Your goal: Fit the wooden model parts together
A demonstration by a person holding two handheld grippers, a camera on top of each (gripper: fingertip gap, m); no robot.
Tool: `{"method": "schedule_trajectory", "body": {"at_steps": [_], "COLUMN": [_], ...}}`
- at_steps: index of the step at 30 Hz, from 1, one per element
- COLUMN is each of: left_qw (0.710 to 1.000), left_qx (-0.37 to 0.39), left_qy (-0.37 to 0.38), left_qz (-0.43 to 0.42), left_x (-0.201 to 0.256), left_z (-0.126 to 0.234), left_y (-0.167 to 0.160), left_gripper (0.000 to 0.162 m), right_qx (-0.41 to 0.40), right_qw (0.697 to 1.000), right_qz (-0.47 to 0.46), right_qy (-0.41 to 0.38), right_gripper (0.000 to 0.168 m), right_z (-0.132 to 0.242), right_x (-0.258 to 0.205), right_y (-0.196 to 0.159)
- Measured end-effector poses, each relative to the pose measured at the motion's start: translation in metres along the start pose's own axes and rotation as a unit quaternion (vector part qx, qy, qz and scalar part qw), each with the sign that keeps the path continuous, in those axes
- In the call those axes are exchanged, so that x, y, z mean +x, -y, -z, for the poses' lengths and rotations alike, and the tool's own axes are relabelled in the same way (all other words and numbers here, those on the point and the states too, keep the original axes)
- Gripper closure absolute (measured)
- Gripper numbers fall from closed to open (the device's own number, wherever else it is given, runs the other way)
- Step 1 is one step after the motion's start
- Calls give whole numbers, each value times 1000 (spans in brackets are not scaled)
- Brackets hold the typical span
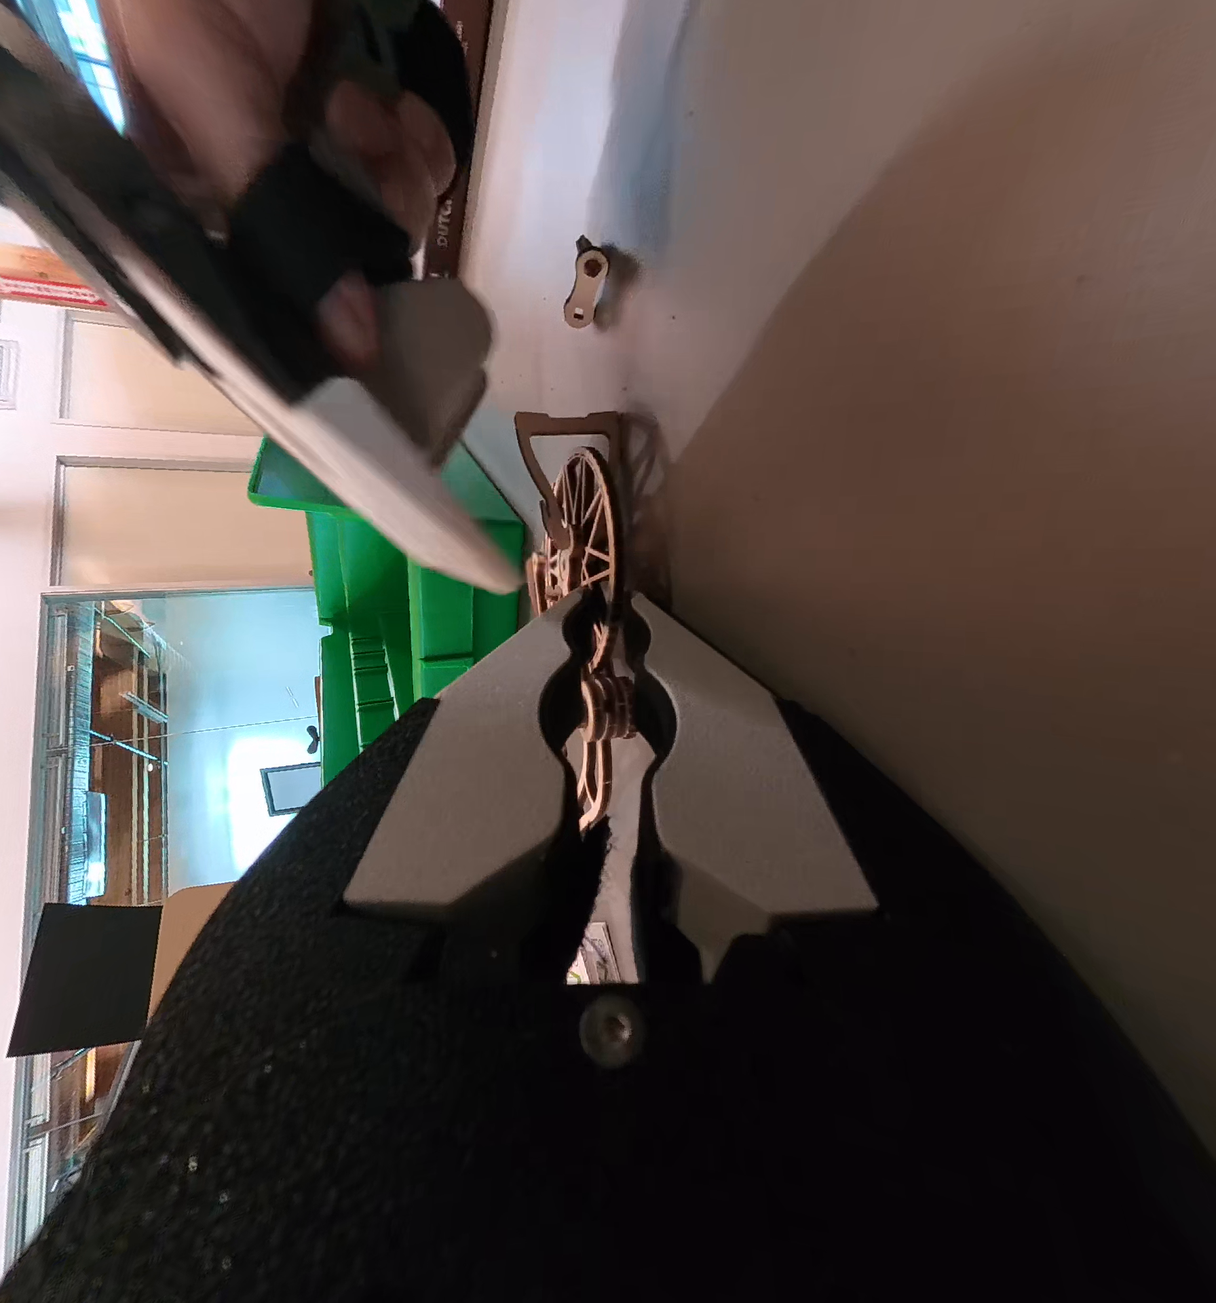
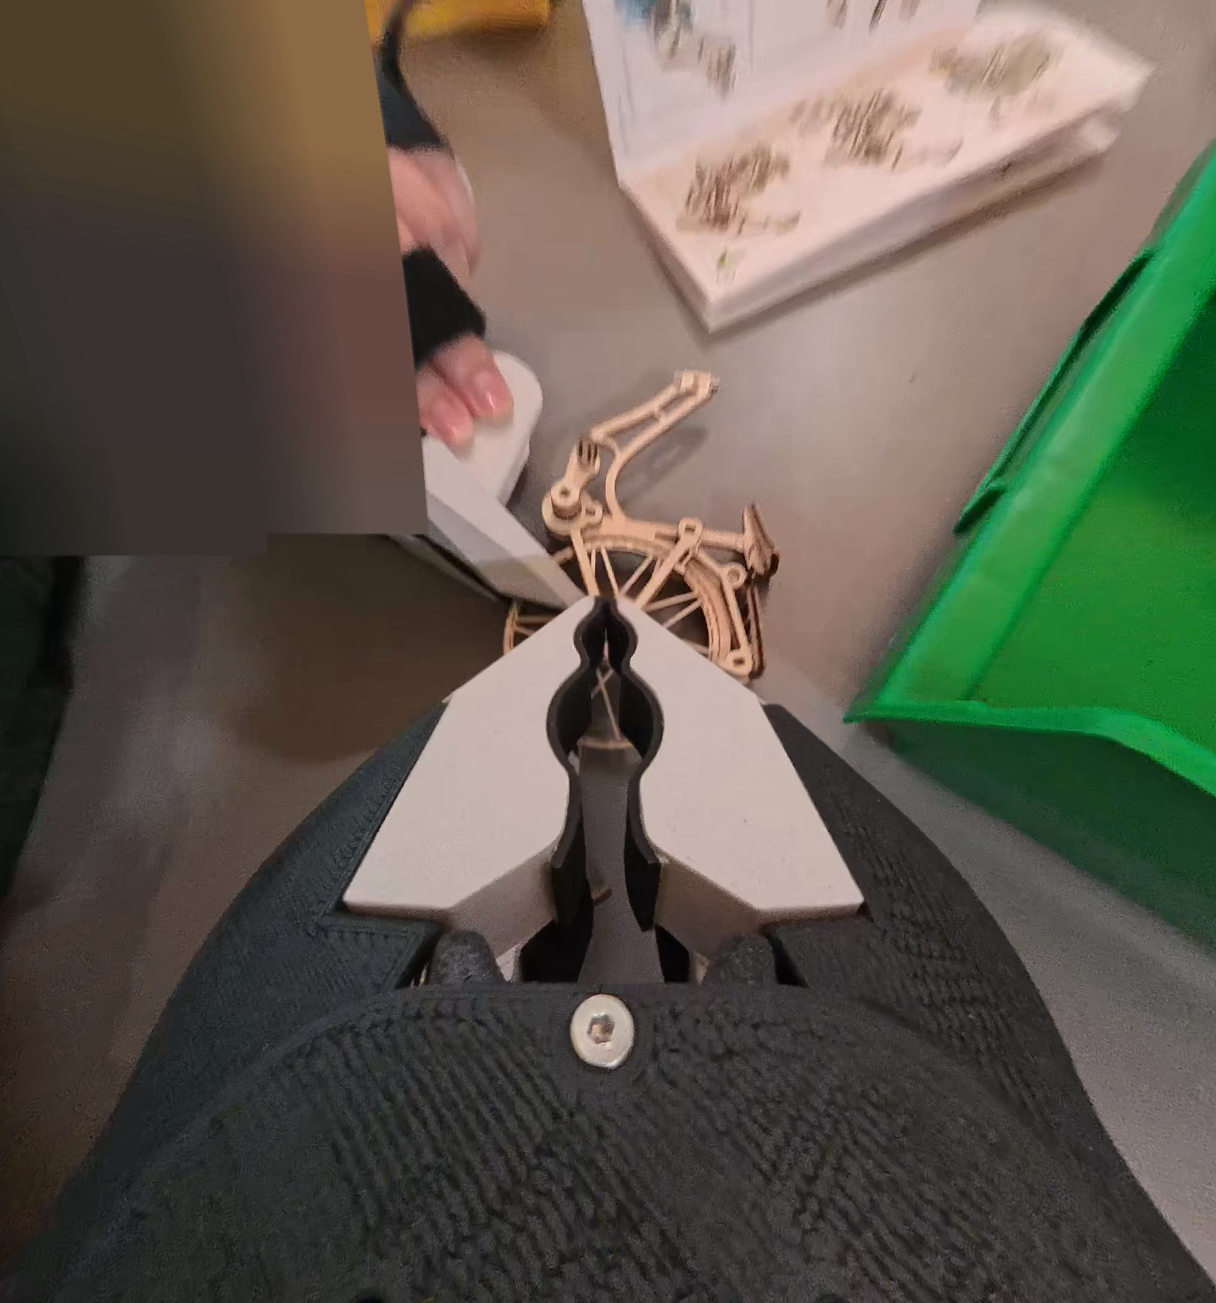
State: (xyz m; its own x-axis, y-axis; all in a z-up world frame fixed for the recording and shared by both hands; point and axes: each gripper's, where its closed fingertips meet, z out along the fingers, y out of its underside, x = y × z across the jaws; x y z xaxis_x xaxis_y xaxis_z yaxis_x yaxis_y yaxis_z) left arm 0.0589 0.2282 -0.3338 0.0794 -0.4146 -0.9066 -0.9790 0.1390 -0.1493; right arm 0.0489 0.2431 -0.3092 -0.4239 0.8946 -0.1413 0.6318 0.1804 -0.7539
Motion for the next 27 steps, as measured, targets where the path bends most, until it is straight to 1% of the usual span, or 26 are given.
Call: {"method": "schedule_trajectory", "body": {"at_steps": [3,6,10,14,18,23,26,27], "left_qw": [1000,1000,1000,1000,998,999,998,997], "left_qx": [-1,-1,-1,7,28,9,1,-2], "left_qy": [2,2,-1,-7,-22,-16,-32,-45], "left_qz": [3,4,9,29,52,51,56,58], "left_x": [0,-1,-1,-2,-1,-4,-3,0], "left_z": [0,0,2,5,5,1,0,0], "left_y": [0,0,0,2,9,6,5,5], "left_gripper": [157,157,155,146,144,140,143,147], "right_qx": [27,20,8,6,-5,-20,-30,-34], "right_qw": [999,1000,1000,1000,1000,999,999,999], "right_qz": [-1,-14,-15,-9,-5,2,5,7], "right_qy": [-37,-4,18,26,28,28,20,17], "right_gripper": [168,168,168,168,168,168,168,168], "right_z": [15,15,8,5,1,-3,-4,-4], "right_x": [14,7,3,-1,-1,-4,-4,-4], "right_y": [5,-3,-9,-10,-14,-16,-16,-16]}}
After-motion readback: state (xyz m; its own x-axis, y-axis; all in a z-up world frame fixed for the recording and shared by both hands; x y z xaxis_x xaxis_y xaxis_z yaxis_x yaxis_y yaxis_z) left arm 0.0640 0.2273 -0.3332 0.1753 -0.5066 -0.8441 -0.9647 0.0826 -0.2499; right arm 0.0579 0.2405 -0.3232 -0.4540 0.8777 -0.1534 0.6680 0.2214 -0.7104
